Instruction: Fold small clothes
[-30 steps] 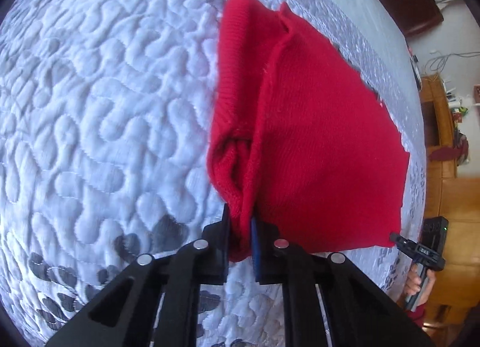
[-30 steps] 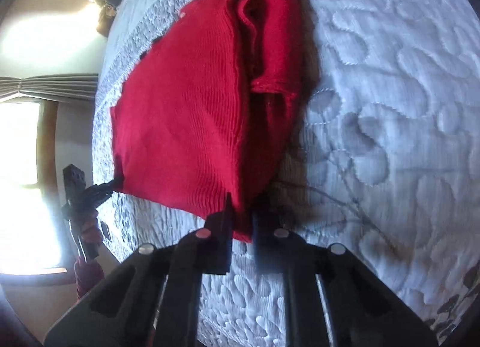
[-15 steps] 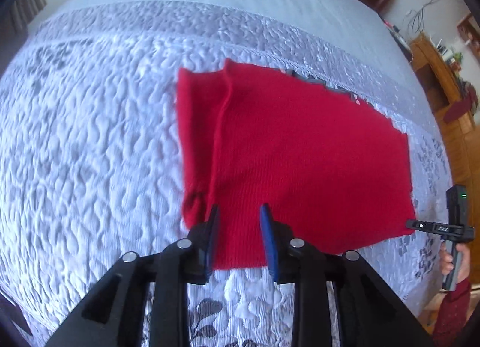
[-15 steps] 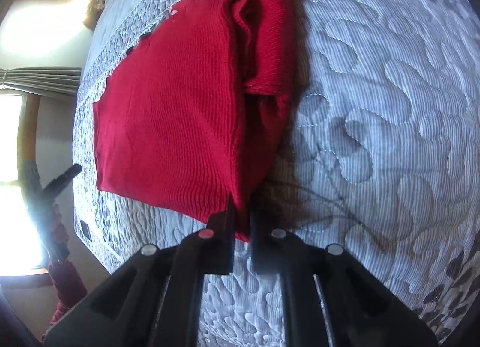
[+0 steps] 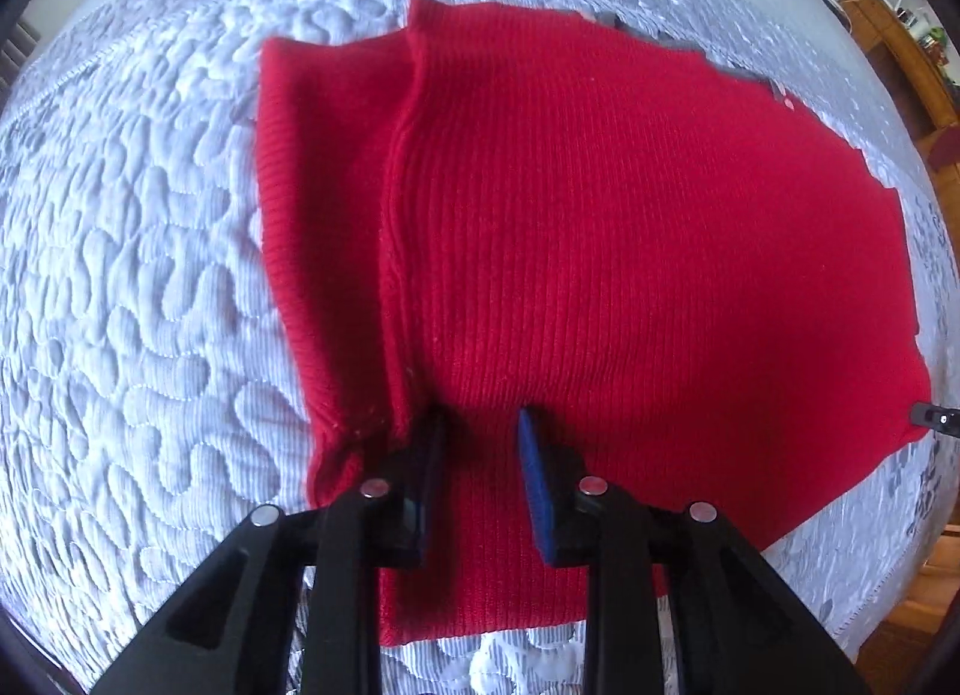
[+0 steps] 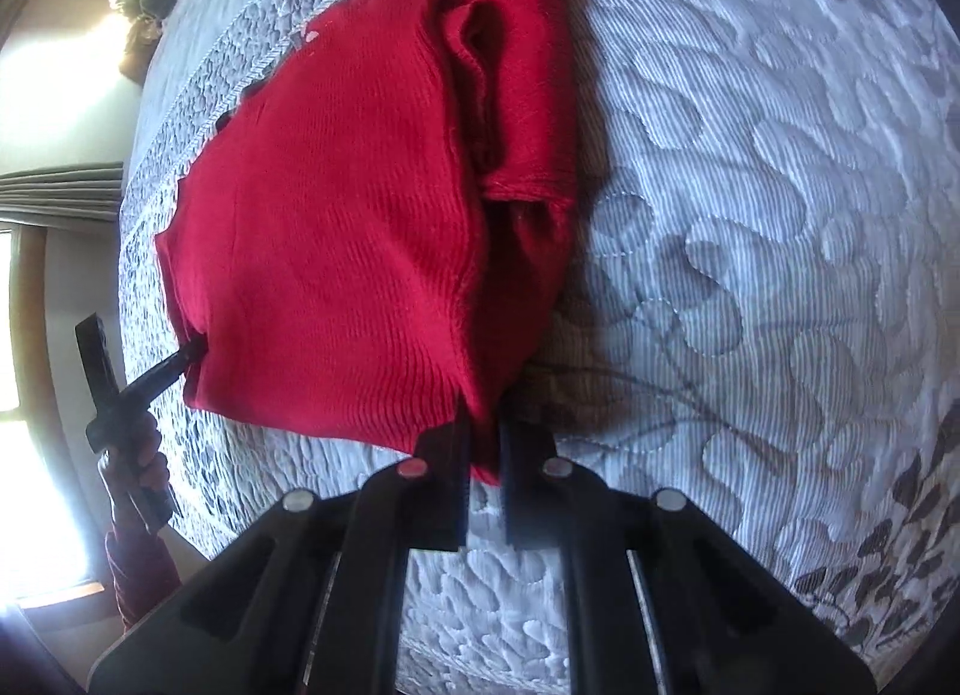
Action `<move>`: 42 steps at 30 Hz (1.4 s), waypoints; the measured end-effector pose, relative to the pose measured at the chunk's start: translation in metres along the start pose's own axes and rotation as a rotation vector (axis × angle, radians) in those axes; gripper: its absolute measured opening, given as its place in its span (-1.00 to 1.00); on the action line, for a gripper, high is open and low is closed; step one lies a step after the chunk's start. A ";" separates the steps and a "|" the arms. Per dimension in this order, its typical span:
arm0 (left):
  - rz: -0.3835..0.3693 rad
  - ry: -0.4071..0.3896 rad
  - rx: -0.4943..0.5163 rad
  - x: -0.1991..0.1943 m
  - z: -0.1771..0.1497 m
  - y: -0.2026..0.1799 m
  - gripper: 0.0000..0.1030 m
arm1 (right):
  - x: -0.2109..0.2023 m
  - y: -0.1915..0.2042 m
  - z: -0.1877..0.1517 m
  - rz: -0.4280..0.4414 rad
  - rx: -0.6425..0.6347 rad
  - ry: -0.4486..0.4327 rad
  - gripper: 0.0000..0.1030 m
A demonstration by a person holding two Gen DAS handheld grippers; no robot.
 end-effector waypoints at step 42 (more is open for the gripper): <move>-0.357 -0.031 -0.161 -0.059 0.024 0.052 -0.37 | 0.060 0.242 -0.008 0.047 -0.554 0.016 -0.25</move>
Point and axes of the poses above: each gripper's, at about its wrist camera, not at the fingertips, and x roughly the way its jaws point, y to its left, z to its top, the point moved 1 cm from there along x, roughly the way its jaws point, and after that the axes turned 7 degrees about -x, right-handed, at the moved point
